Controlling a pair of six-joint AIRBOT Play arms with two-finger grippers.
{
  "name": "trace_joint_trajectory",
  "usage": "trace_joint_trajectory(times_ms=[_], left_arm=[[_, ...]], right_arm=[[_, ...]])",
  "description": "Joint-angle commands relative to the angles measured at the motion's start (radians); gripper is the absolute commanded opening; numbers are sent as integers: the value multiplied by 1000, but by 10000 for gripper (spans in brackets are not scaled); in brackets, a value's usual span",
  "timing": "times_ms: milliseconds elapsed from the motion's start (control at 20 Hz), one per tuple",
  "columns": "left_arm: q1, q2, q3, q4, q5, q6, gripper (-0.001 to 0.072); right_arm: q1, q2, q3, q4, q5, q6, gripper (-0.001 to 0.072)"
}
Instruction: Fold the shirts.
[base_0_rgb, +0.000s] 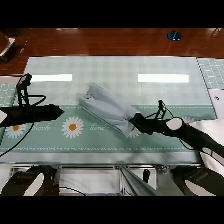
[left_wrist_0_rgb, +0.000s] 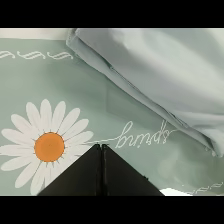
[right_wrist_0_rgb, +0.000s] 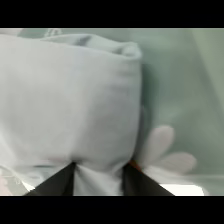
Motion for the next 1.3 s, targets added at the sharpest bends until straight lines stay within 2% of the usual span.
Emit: trace_joint_trajectory(times_ms=[0, 50, 100, 400, 500, 700, 850, 1050, 1250], left_arm=[[-1, -1, -2, 0, 4, 0, 19], [-1, -1, -2, 0, 3, -1, 19], [-1, -1, -3, 0, 3, -1, 19], [-1, -1, -3, 0, 2, 0, 19], [-1, -1, -3, 0, 3, 0, 19], [-1, -1, -3, 0, 3, 0, 19], [-1, -1, -3, 0, 3, 0, 19], [-1, -1, -3, 0, 20, 0, 19], [-1, -1, -3, -4, 54, 0, 19]], right_arm=[[4, -138, 121, 141, 107, -252, 115], [4, -156, 165, 134, 143, -338, 27], [-2, -166, 218, 85, 190, -367, 26], [-95, -123, 661, -288, 435, -198, 26], [-135, -110, 848, -403, 568, -140, 26], [-241, -74, 1155, -578, 809, -93, 26], [-395, 7, 1243, -626, 920, -76, 26], [-697, 106, 1244, -633, 1027, -46, 26], [-1043, 127, 1244, -601, 1254, -29, 26]])
